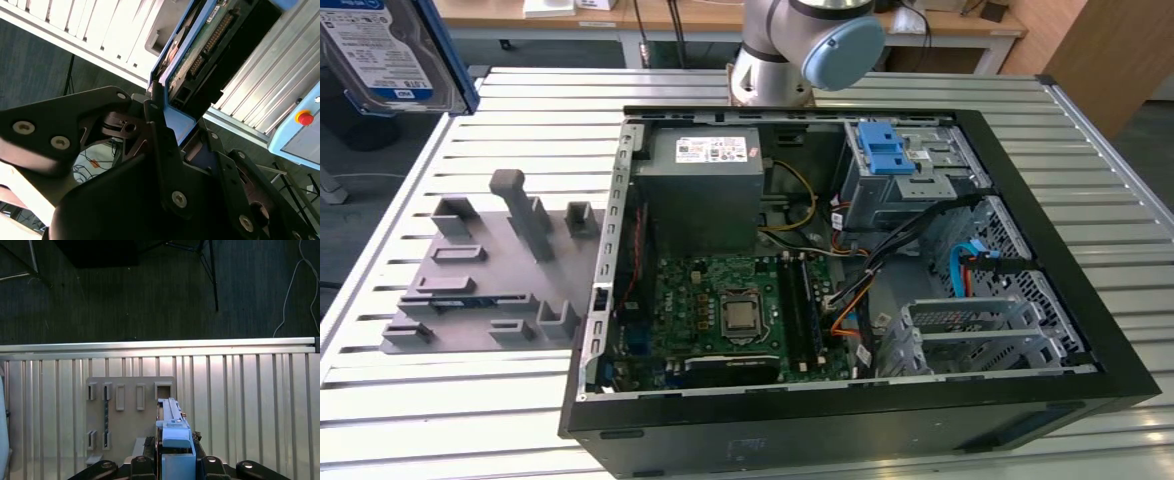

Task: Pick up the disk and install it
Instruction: 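Pick up the disk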

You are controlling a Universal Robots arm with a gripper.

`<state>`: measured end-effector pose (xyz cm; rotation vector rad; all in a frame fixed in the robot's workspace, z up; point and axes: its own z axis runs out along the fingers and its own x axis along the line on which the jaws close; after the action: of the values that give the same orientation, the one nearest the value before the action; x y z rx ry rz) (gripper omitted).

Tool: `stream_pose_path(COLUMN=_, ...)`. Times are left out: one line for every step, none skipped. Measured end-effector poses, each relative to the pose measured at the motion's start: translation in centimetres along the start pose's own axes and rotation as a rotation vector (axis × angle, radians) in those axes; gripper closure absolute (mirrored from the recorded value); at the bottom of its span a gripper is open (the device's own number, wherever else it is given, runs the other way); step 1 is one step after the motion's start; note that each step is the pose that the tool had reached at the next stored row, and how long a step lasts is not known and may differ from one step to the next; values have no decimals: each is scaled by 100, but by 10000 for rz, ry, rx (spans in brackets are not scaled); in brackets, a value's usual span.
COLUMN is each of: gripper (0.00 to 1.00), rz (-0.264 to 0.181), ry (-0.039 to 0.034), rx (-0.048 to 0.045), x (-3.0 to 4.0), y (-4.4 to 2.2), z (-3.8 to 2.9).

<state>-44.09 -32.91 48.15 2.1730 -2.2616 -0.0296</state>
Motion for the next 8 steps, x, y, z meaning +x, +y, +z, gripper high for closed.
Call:
stream_pose_path(gripper=64, rz=0, ry=0, rx=-1, x=0, y=0, z=0)
stream_pose_path(gripper=64, rz=0, ry=0, rx=0, x=0, y=0, z=0)
stream_pose_path(gripper=64, rz=1, ry=0, rx=-1, x=-1, y=-2, z=-1)
stream_pose_path(gripper=64, rz=2, ry=0, rx=-1, x=-1, y=-4, z=-1)
stream_pose_path(gripper=64, rz=1, ry=0, rx=-2, x=-1, y=-7, z=-1)
stream_pose_path(gripper=64, rz=0, ry=0, rx=-1, x=0, y=-10, z=-1)
stream_pose_path(gripper=64, rz=0, ry=0, rx=0, x=0, y=-15, z=0)
stream_pose_path(gripper=64, rz=1, ry=0, rx=-1, x=0, y=-21, z=-1)
